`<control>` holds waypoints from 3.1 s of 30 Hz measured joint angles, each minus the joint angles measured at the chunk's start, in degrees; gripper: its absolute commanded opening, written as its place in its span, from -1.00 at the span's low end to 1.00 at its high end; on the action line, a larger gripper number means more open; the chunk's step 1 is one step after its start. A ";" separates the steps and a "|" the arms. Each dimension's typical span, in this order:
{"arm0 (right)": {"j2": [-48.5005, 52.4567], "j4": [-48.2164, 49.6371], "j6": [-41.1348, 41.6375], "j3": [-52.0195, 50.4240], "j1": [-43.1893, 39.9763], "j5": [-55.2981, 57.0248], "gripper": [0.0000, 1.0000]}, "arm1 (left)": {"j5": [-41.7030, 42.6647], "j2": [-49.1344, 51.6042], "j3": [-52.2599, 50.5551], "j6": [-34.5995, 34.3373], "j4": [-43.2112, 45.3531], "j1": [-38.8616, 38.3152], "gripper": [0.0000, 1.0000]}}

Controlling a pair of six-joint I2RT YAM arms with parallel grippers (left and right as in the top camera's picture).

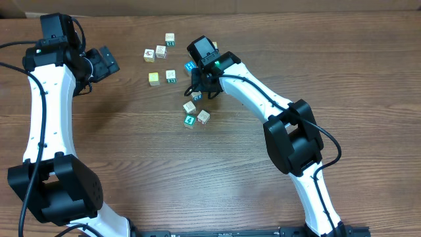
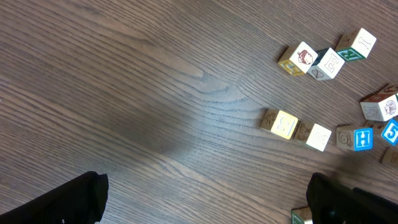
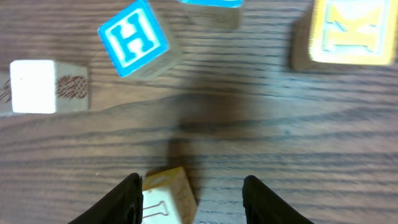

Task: Form a circle

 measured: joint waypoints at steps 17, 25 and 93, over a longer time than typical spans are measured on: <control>0.00 -0.37 -14.27 0.00 0.24 -4.15 0.12 | 0.00 0.00 0.00 0.02 0.00 0.00 0.99; 0.00 0.46 -15.26 0.00 1.44 -5.25 0.10 | 0.00 0.00 0.00 0.00 0.02 0.00 0.99; 0.11 -3.82 -6.08 -0.57 0.52 3.67 -0.39 | 0.00 0.00 0.00 0.00 0.00 0.00 0.99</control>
